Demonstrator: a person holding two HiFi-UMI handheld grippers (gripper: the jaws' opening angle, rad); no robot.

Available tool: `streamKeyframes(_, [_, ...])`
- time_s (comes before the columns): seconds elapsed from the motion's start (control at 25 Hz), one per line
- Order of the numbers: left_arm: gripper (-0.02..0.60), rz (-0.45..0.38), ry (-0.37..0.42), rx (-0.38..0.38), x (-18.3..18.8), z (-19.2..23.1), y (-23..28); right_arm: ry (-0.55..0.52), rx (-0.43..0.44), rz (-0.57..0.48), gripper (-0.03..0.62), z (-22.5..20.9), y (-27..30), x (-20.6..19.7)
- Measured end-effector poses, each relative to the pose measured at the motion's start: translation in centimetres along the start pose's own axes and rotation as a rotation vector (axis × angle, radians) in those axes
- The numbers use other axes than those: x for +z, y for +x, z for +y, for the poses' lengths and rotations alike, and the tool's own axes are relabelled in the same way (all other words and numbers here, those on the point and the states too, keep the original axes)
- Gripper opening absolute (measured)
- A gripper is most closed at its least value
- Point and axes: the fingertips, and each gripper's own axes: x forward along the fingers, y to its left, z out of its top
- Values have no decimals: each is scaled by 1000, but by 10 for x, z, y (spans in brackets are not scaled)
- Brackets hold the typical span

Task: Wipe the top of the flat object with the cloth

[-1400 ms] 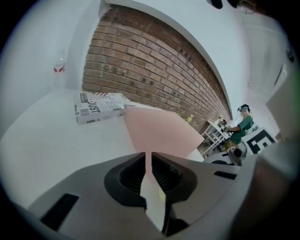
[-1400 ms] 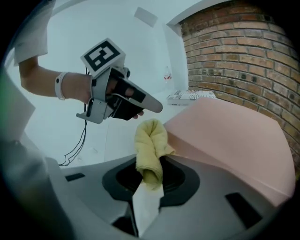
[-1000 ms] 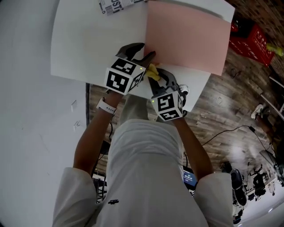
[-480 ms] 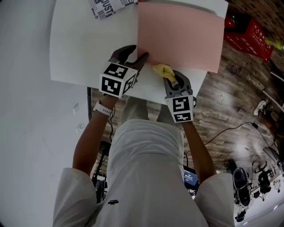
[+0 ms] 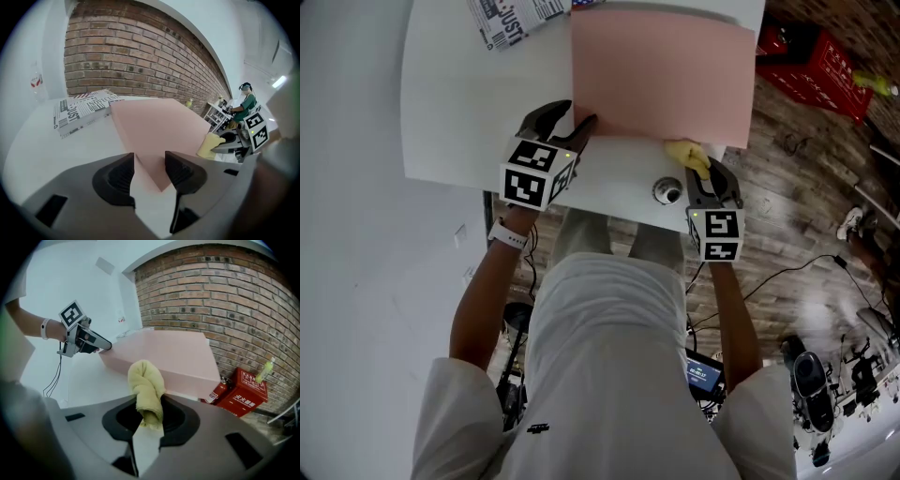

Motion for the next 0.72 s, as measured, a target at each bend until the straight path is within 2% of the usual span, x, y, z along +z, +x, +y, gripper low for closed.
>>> streamKeyframes(0.24, [215,13,8,14,1,0,0,24,-70,26,92,-54,-19,-18])
streamKeyframes(0.72, [207,24,19,28,5,-2,-2,77,-168,66,92,-133,-41,-34])
